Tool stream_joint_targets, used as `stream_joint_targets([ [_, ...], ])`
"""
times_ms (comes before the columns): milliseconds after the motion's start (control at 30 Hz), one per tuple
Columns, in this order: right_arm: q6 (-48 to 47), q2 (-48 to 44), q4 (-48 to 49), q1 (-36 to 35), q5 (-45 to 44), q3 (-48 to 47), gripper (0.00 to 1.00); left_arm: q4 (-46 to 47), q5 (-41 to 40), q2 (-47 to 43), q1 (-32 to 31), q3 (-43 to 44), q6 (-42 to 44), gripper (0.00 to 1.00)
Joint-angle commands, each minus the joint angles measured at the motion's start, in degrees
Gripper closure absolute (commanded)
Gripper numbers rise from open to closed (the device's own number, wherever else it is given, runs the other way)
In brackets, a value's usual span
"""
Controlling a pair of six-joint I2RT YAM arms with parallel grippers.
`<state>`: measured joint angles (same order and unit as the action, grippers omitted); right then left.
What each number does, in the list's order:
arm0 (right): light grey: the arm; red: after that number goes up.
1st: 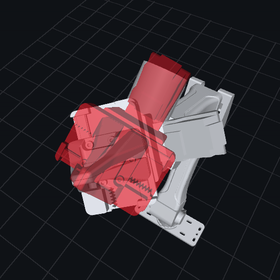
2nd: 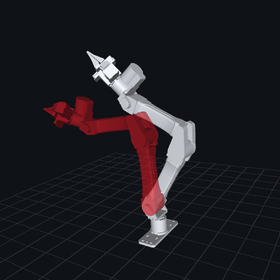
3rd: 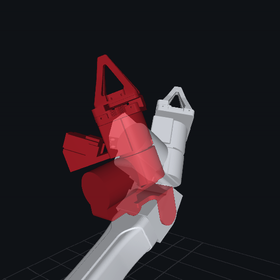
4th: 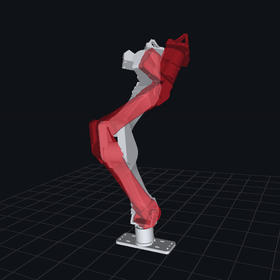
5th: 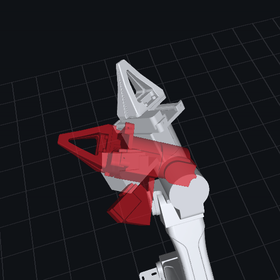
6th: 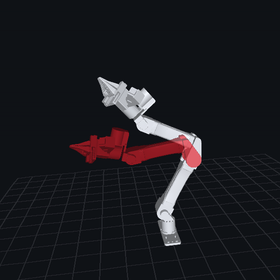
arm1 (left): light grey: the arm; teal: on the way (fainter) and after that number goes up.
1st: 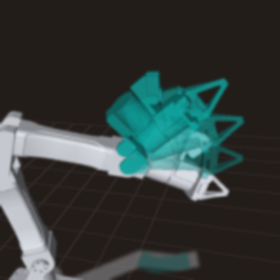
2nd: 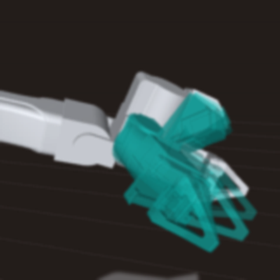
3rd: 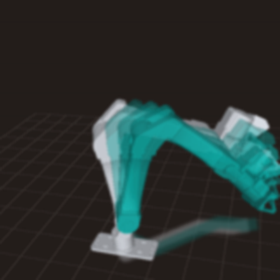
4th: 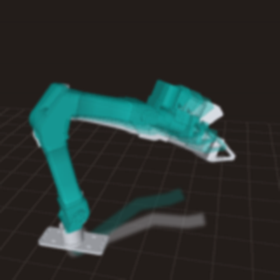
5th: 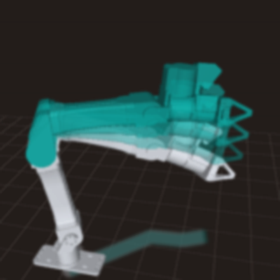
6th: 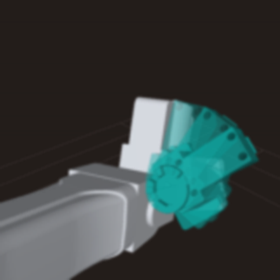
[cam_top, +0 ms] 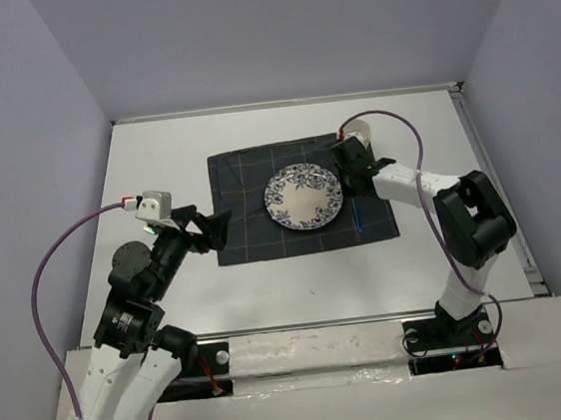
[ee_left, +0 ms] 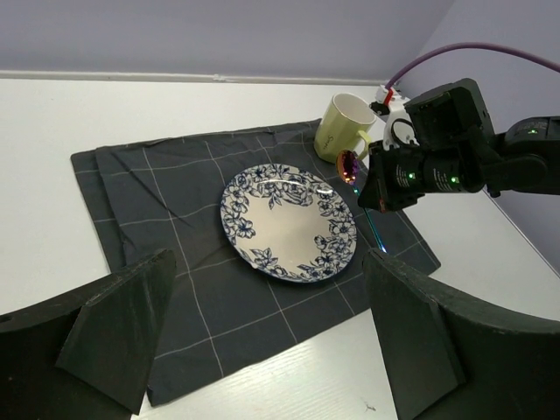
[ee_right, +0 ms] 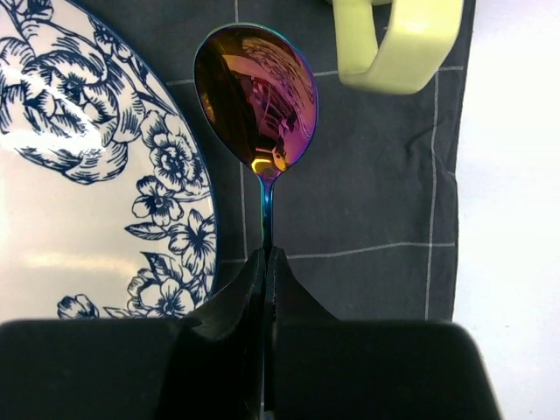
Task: Set the dinner table for one person
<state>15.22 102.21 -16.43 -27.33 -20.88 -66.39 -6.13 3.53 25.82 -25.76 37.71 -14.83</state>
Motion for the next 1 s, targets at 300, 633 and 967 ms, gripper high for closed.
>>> stream_joint_targets([
  [300,0.9,2.8,5.2,2.3,-1.3,-3.0,1.00,1.5,-0.5,1.4,0.7,0.3,1.0,0.01],
  [633,1.7,4.3,5.4,2.3,-1.9,-3.7,0.82,1.6,-0.5,1.6,1.1,0.3,1.0,0.01],
  [967,1.4,-3.8,3.9,2.3,1.9,-3.1,0.69,1.6,-0.2,2.1,1.8,0.3,0.9,0.01],
])
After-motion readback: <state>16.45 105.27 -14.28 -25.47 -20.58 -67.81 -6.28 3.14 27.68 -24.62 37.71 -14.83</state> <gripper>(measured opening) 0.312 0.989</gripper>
